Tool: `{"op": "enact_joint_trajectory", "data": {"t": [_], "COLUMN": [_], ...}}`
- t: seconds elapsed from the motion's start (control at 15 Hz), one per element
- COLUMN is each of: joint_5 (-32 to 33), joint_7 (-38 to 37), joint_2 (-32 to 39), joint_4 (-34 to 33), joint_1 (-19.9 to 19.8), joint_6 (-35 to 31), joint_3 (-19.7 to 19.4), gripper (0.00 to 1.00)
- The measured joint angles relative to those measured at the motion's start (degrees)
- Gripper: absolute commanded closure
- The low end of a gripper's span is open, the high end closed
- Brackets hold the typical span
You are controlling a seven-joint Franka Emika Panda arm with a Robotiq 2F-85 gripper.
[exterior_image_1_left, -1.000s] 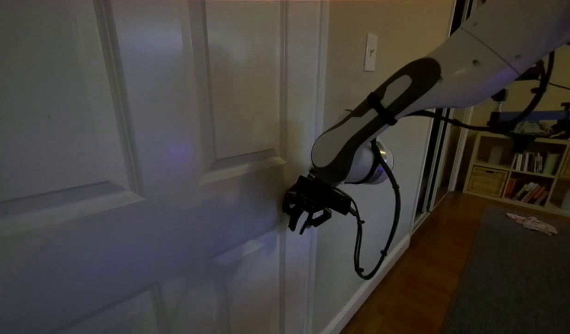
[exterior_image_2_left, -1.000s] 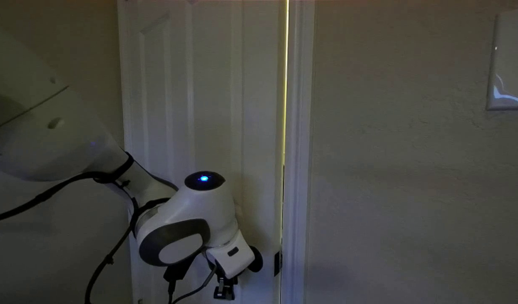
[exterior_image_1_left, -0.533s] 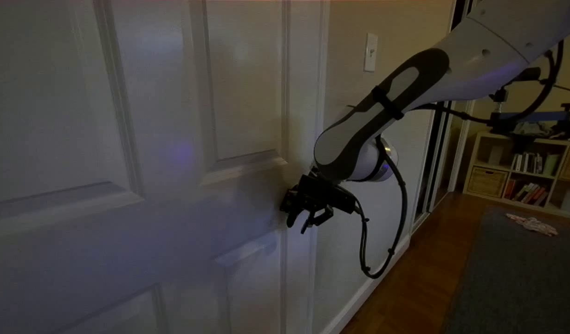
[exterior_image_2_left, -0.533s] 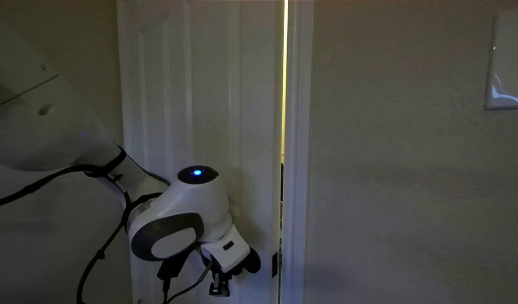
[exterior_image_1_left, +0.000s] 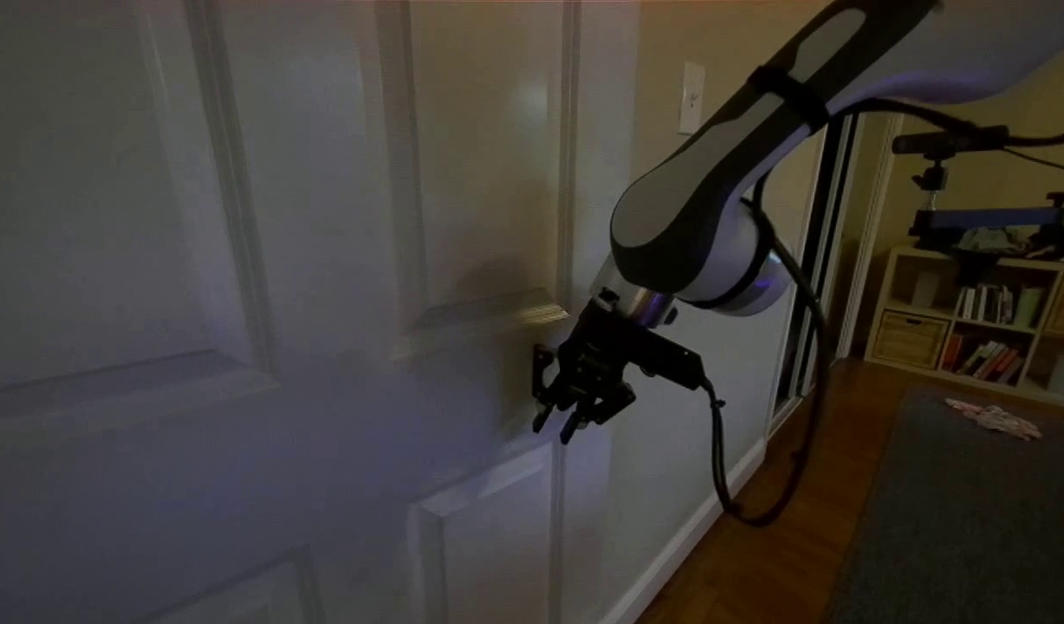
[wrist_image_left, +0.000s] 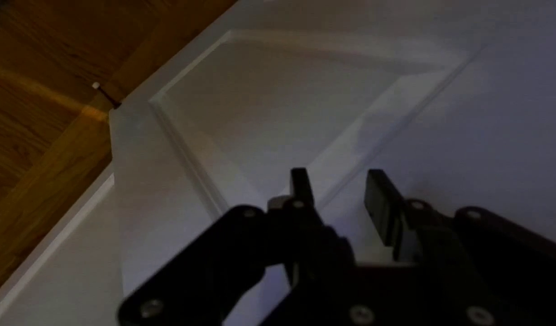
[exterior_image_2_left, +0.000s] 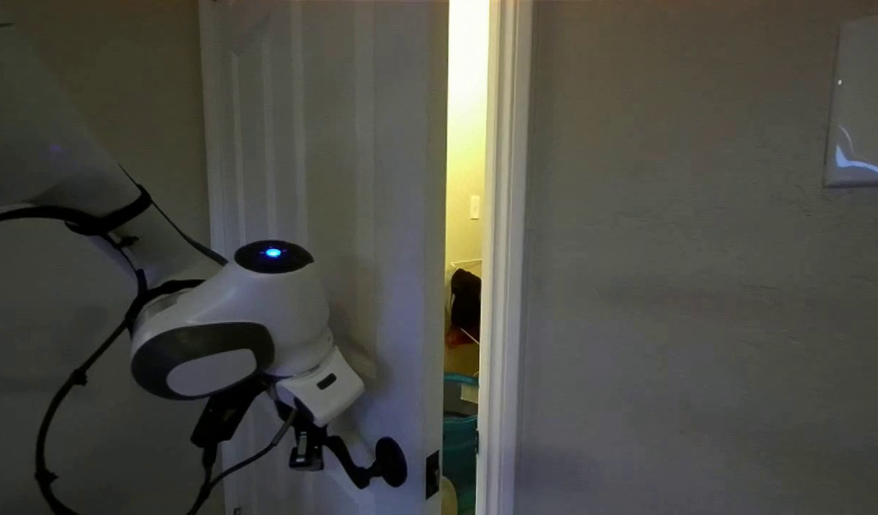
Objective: Open the door
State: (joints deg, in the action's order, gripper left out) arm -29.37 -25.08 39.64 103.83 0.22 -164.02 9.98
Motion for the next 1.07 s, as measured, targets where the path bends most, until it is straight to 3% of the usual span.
{"op": "enact_joint_trajectory", "data": {"t": [0.13, 0.27, 0.6, 0.8, 1.07], "joint_5": [-1.70, -3.64, -6.35, -4.78, 4.46], "joint_7": [0.65, 1.66, 4.78, 4.35, 1.35], "joint_2": [-3.51, -6.90, -14.96, -21.59, -31.41], "joint_4": [5.10, 9.36, 15.96, 20.07, 25.32], "joint_1": [0.02, 0.00, -0.11, 0.53, 0.95], "joint_6": [0.00, 0.00, 3.44, 10.67, 24.13], "joint_3": [2.08, 3.44, 4.48, 1.75, -3.76], "gripper": [0.35, 0.33, 0.02, 0.00, 0.00]}}
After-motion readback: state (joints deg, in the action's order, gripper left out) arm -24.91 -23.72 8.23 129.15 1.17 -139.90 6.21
